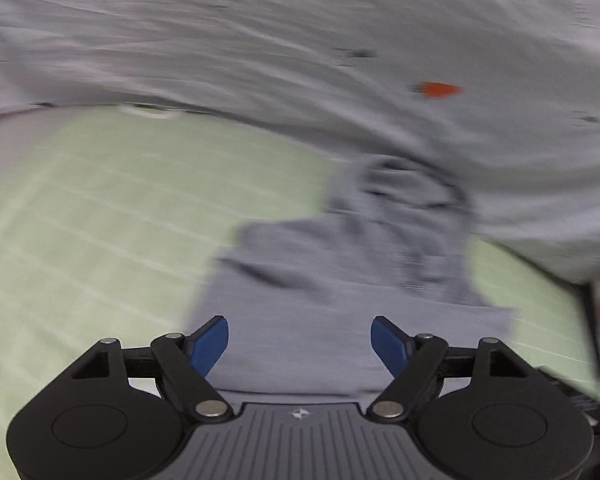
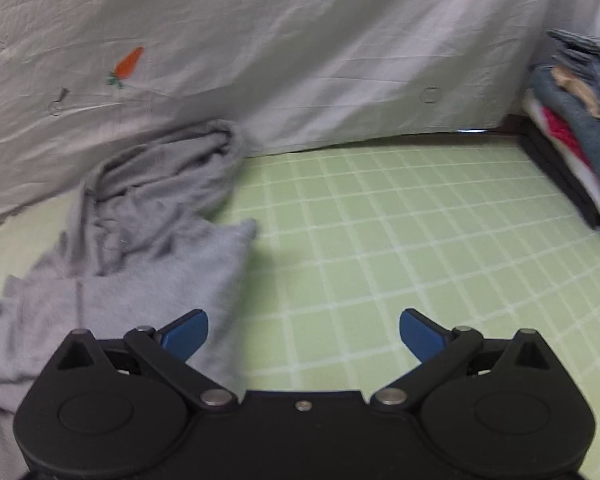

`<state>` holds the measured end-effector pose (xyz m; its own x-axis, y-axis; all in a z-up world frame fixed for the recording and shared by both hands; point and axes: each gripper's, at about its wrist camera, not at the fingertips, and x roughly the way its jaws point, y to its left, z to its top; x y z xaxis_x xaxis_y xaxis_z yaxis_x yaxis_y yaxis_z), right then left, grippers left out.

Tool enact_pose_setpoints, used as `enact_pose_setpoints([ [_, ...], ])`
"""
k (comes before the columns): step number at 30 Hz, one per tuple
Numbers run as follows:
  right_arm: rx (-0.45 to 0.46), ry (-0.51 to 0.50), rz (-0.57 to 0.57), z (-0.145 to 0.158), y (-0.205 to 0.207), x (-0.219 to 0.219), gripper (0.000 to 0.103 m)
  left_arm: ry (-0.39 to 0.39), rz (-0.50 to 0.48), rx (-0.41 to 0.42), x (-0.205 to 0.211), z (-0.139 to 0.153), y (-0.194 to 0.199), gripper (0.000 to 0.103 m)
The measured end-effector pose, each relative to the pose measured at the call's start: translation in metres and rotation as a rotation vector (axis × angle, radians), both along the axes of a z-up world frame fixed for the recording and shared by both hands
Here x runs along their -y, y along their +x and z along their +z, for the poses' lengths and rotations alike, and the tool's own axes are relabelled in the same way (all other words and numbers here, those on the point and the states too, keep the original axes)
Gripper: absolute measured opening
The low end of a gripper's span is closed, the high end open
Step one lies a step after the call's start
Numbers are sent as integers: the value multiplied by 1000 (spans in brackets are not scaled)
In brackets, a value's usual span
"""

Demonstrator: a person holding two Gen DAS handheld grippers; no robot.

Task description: Fold clothes

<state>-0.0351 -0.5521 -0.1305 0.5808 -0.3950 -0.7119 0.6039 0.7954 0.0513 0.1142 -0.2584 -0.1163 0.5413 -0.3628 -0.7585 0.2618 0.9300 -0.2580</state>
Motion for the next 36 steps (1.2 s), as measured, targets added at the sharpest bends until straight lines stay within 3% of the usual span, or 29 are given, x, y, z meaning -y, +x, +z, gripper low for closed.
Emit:
enact_pose_setpoints([
  [4,29,81,112,-2,32,-16,88,-22,79,-37,-27,-7,12,79],
  [7,45,194,201,-9,57,-31,78,-38,81,-55,-36,-15,17,75],
  [9,51,267,259,-14,74,-41,58,-64,67,-80,-38,-22,20,69],
  [11,27,321,306,-25,89,-53,49,-91,59,-112,-39,-29,23,63],
  [16,-22,370,352,-45,104,-75,44,-67,16,-141,-30,-42,21,63],
  [19,-38,340,409,-45,105,-83,39,-56,-2,-149,-26,-45,18,63],
  [21,-49,320,447,-44,106,-88,10,-51,-6,-149,-24,-46,19,63],
  [25,24,359,434,-30,92,-79,8,-50,-17,-137,-24,-40,19,63],
  [28,82,331,392,-4,68,-67,7,-64,-38,-118,-22,-31,17,63],
  [32,69,254,266,11,30,-43,8,-76,-55,-111,-13,-26,17,63],
  [36,-36,243,141,-11,11,-14,10,-61,-91,-114,4,-27,19,63],
])
